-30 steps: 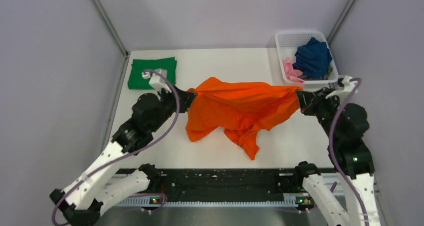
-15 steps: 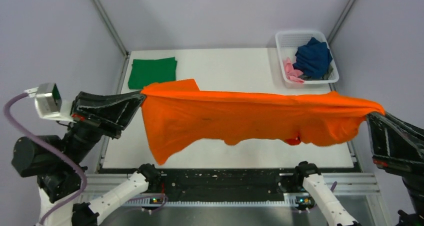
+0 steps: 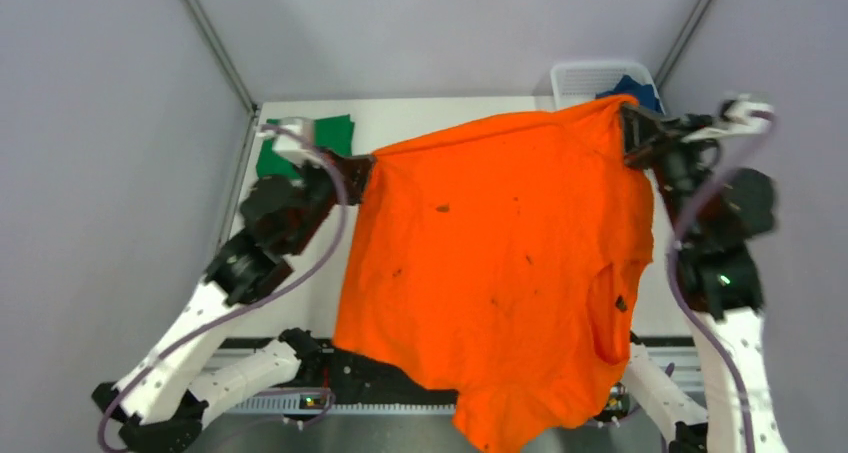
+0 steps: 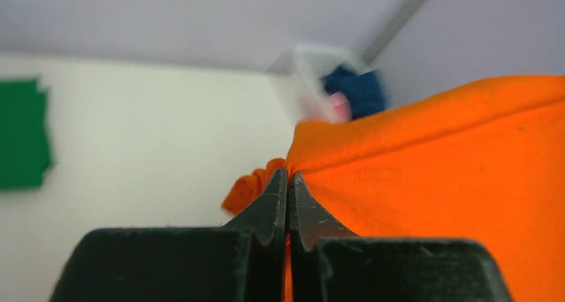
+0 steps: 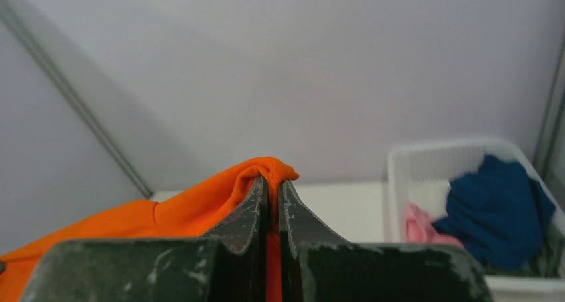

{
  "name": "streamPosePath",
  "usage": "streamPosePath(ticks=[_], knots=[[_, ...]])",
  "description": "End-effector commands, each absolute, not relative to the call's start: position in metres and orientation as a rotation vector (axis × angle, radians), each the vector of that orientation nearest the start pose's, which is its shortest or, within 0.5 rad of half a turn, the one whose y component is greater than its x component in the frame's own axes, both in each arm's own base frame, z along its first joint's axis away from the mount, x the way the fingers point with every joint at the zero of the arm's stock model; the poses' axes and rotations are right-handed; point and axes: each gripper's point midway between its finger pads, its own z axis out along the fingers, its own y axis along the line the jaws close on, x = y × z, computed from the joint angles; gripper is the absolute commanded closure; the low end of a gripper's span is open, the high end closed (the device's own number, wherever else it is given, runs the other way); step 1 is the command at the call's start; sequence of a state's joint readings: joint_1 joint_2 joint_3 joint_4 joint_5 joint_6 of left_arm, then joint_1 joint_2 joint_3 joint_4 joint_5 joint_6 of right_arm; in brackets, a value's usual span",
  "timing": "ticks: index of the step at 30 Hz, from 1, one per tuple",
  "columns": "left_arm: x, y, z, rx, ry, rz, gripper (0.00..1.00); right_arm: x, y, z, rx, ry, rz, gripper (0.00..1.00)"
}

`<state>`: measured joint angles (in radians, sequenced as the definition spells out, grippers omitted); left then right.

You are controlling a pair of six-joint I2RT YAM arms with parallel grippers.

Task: Fold and stack the t-shirts
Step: Flatten out the tshirt

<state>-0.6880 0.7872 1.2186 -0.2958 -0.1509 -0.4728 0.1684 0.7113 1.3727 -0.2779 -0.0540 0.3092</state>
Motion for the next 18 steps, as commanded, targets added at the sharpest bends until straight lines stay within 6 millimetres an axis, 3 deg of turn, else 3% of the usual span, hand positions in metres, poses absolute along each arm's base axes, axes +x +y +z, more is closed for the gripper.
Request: streamPosePath(ticks=[1, 3, 4, 6, 7, 8, 10, 11, 12, 15, 18], knots=[[0.310, -0.133, 0.311, -0.315, 1.753, -0.309, 1.00, 0.321, 0.037, 0.427, 0.199, 1.350, 0.245, 1.00], [0.333, -0.122, 0.246, -0.381, 1.876, -0.178, 0.99, 0.363, 0.048, 0.364, 0.189, 1.426, 0.250, 1.00], [0.344, -0.121, 0.218, -0.392, 1.940, -0.147, 0.83, 0.382, 0.055, 0.332, 0.165, 1.482, 0.254, 1.00], [0.362, -0.126, 0.174, -0.373, 2.069, -0.131, 0.10, 0.416, 0.068, 0.276, 0.091, 1.612, 0.234, 1.00], [0.369, -0.126, 0.159, -0.370, 2.113, -0.101, 0.02, 0.435, 0.071, 0.241, 0.069, 1.710, 0.204, 0.89], [0.375, -0.128, 0.142, -0.362, 2.164, -0.055, 0.01, 0.446, 0.070, 0.220, 0.080, 1.787, 0.178, 0.75], [0.380, -0.130, 0.133, -0.367, 2.210, -0.016, 0.01, 0.462, 0.072, 0.201, 0.093, 1.874, 0.159, 0.51], [0.381, -0.131, 0.134, -0.363, 2.211, -0.014, 0.01, 0.467, 0.075, 0.199, 0.086, 1.889, 0.168, 0.22], [0.383, -0.132, 0.135, -0.361, 2.206, -0.022, 0.01, 0.469, 0.078, 0.200, 0.076, 1.895, 0.179, 0.04], [0.379, -0.129, 0.140, -0.378, 2.192, -0.042, 0.01, 0.462, 0.080, 0.211, 0.074, 1.881, 0.185, 0.01], [0.361, -0.123, 0.140, -0.419, 2.204, -0.058, 0.01, 0.439, 0.079, 0.219, 0.107, 1.900, 0.181, 0.01]])
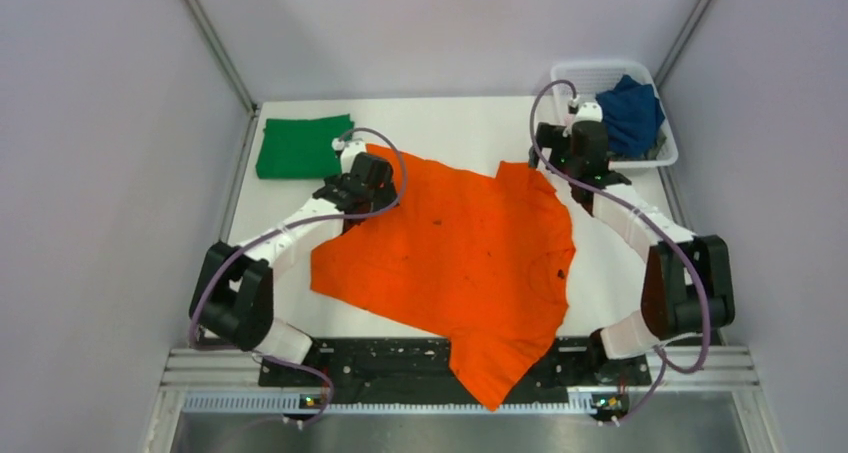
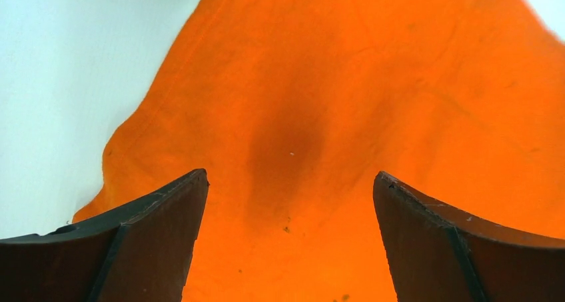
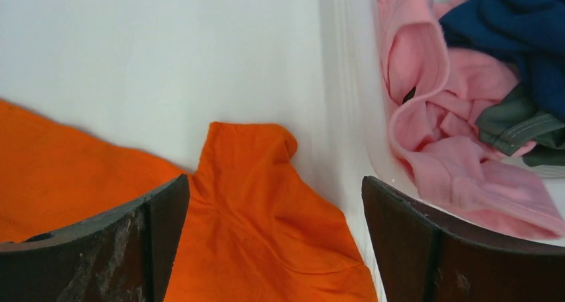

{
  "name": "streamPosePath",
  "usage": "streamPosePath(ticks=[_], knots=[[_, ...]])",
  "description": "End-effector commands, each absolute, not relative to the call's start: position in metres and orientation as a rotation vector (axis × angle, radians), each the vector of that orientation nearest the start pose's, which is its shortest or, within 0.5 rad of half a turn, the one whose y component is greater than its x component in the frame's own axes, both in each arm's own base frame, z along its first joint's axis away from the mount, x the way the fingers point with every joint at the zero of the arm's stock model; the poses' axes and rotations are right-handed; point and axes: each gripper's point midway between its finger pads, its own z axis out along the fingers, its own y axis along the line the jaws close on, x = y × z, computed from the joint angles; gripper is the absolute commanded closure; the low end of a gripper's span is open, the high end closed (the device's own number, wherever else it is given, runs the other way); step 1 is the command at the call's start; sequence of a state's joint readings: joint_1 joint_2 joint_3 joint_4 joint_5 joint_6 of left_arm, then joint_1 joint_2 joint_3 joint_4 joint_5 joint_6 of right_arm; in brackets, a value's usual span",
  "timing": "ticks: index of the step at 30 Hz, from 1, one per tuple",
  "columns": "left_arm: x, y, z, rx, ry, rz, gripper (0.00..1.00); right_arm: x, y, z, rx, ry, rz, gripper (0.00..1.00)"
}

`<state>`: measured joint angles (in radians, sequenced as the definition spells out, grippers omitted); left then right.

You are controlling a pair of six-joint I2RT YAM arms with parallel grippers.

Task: Fold and stack the t-shirts
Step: Flatten out the tshirt

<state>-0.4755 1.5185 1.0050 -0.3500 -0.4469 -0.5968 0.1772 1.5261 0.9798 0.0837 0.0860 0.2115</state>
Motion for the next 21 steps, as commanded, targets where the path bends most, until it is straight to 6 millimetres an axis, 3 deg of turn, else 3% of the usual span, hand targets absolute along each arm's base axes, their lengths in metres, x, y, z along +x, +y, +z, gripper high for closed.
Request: streamPosePath(ticks=[1, 7, 9, 11, 15, 21], knots=[[0.353, -0.120, 0.140, -0.432, 2.201, -0.068, 0.01, 0.427, 0.080, 0.222, 0.125, 1.909, 0.196, 0.01], [0.310, -0.100, 0.133, -0.542, 2.140, -0.171, 0.01, 0.329, 0.087, 0.175, 0.258, 2.080, 0.272, 0.01], [0.302, -0.101, 0.125, -0.545, 2.131, -0.233, 0.01, 0.309, 0.091, 0.153, 0.264, 2.128, 0.311, 0.01], [0.300, -0.105, 0.118, -0.539, 2.135, -0.282, 0.01, 0.301, 0.094, 0.136, 0.264, 2.146, 0.340, 0.01], [0.304, -0.113, 0.097, -0.561, 2.186, -0.334, 0.01, 0.310, 0.099, 0.110, 0.241, 2.166, 0.337, 0.01], [0.314, -0.122, 0.069, -0.588, 2.211, -0.408, 0.01, 0.365, 0.100, 0.082, 0.203, 2.211, 0.196, 0.01]])
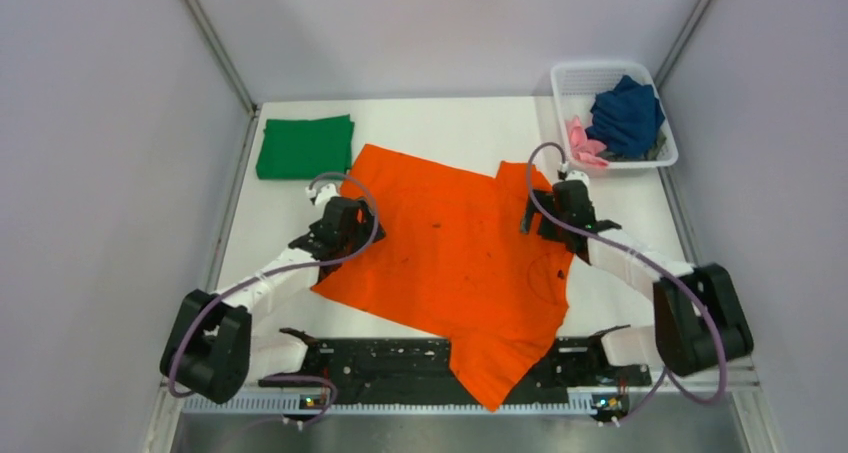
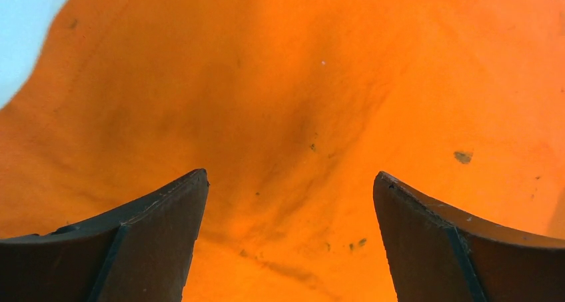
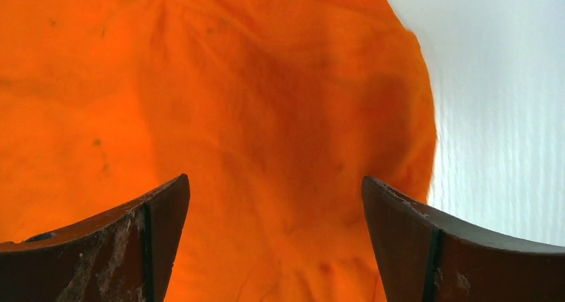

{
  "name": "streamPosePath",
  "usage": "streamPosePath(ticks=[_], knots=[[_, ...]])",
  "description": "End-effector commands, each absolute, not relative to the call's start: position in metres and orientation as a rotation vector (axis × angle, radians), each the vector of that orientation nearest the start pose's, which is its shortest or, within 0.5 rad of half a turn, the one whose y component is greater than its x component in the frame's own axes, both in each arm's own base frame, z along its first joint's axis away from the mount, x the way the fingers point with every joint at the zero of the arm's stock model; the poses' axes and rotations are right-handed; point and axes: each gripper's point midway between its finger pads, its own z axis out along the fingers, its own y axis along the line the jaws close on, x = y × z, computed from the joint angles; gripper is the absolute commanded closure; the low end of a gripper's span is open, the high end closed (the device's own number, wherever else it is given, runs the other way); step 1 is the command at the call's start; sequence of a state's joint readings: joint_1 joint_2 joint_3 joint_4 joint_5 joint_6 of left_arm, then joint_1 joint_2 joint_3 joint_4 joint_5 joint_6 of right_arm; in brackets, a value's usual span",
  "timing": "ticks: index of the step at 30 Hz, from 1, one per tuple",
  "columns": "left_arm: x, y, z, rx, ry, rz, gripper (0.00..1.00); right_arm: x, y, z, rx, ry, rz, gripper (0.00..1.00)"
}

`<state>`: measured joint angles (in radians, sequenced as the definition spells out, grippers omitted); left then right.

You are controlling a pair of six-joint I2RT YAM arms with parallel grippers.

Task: Fold and stack the t-shirts
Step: Flatten out the tshirt

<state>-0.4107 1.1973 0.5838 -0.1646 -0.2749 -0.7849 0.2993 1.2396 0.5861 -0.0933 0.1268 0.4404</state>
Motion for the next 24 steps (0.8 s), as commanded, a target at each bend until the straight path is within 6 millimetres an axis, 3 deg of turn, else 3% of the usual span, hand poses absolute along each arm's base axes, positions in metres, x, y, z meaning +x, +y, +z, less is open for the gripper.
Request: streamPosePath(ticks=[1, 5, 10, 15, 18, 20, 24], knots=[[0.314, -0.119, 0.064, -0.600, 2.222, -0.389, 0.01, 0.375, 0.101, 0.076, 0.203, 2.224, 0.174, 0.01], [0.319, -0.112, 0.049, -0.643, 2.235, -0.361, 0.01, 0.416, 0.103, 0.062, 0.211, 2.252, 0.085, 0.01], [0.329, -0.110, 0.033, -0.695, 2.264, -0.348, 0.01, 0.448, 0.090, 0.028, 0.240, 2.337, -0.090, 0.01], [0.345, -0.120, 0.014, -0.701, 2.342, -0.335, 0.01, 0.488, 0.085, 0.018, 0.274, 2.376, -0.067, 0.01], [0.346, -0.126, 0.009, -0.677, 2.450, -0.302, 0.01, 0.517, 0.084, 0.026, 0.264, 2.360, -0.034, 0.01], [0.349, -0.133, 0.015, -0.651, 2.477, -0.335, 0.01, 0.532, 0.084, 0.037, 0.226, 2.336, -0.050, 0.01], [0.336, -0.130, 0.044, -0.652, 2.428, -0.373, 0.01, 0.547, 0.086, 0.084, 0.160, 2.271, -0.060, 0.01]])
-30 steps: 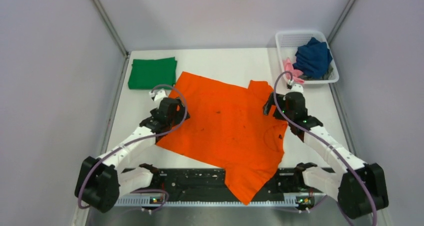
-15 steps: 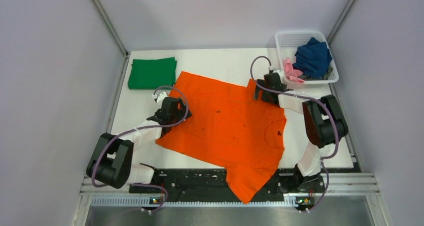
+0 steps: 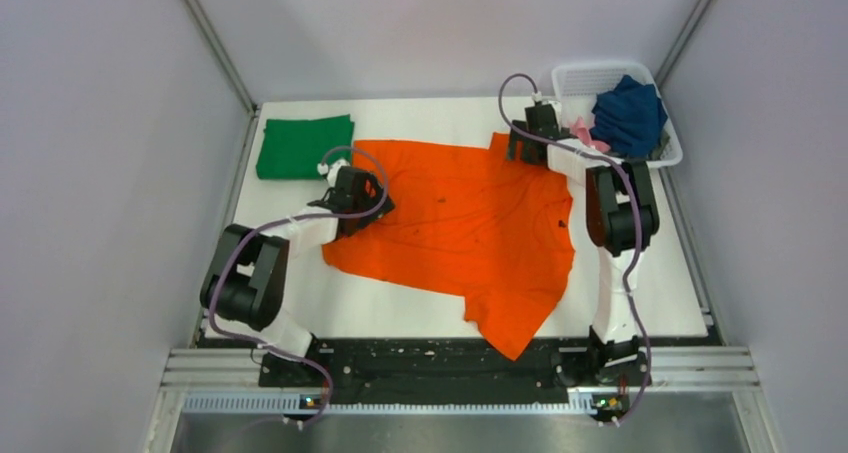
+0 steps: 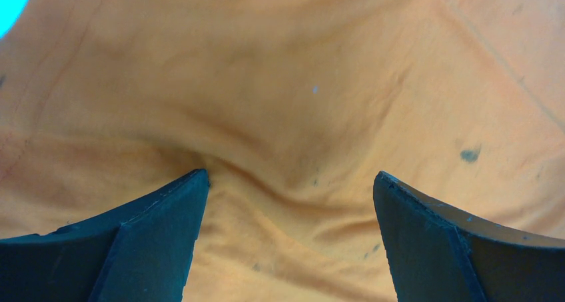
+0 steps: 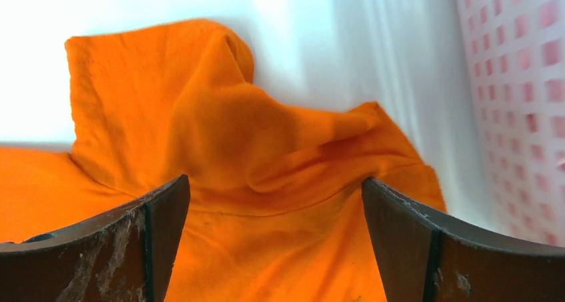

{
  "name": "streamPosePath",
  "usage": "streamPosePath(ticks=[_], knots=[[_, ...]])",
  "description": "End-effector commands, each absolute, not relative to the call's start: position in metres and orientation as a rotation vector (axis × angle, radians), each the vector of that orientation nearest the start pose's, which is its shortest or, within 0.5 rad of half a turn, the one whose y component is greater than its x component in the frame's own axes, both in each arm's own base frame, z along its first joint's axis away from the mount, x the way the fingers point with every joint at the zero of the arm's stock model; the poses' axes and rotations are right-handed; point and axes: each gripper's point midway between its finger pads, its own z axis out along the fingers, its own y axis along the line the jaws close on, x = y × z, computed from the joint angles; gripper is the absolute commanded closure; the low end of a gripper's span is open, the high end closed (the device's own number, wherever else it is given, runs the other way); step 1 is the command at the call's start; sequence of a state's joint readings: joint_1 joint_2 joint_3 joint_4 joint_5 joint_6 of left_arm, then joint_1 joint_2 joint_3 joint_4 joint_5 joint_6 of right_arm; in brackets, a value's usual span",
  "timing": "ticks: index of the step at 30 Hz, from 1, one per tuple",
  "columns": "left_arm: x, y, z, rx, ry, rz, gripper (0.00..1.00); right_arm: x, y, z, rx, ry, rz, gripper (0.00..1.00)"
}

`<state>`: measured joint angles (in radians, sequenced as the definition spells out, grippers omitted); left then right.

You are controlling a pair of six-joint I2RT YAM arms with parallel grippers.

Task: Fold and stack the t-shirts
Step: Flatten out the tshirt

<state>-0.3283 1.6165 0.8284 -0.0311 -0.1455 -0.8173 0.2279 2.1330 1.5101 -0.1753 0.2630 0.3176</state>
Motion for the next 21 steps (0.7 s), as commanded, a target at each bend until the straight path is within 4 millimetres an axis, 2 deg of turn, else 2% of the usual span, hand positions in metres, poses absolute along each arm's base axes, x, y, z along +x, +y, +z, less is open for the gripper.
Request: streamPosePath(ticks=[1, 3, 6, 9, 13, 15, 18, 21], knots=[[0.327, -0.123, 0.049, -0.660, 2.415, -0.354, 0.01, 0.545, 0.088, 0.099, 0.143, 2.252, -0.062, 0.01], [0.310, -0.106, 0.068, -0.698, 2.354, -0.310, 0.01, 0.535, 0.092, 0.140, 0.117, 2.195, -0.051, 0.01], [0.281, -0.075, 0.093, -0.802, 2.241, -0.239, 0.01, 0.498, 0.110, 0.169, 0.067, 2.162, -0.028, 0.01], [0.258, -0.049, 0.105, -0.886, 2.108, -0.197, 0.01, 0.448, 0.129, 0.173, 0.062, 2.173, 0.033, 0.01], [0.231, -0.032, 0.110, -0.937, 2.040, -0.196, 0.01, 0.353, 0.156, 0.130, 0.098, 2.307, 0.182, 0.01], [0.222, -0.027, 0.118, -0.938, 1.998, -0.214, 0.01, 0.312, 0.175, 0.114, 0.068, 2.321, 0.262, 0.01], [0.211, -0.021, 0.119, -0.948, 1.979, -0.212, 0.01, 0.263, 0.200, 0.096, -0.007, 2.372, 0.394, 0.01], [0.204, -0.020, 0.109, -0.964, 1.993, -0.215, 0.01, 0.232, 0.211, 0.066, -0.002, 2.432, 0.518, 0.01]])
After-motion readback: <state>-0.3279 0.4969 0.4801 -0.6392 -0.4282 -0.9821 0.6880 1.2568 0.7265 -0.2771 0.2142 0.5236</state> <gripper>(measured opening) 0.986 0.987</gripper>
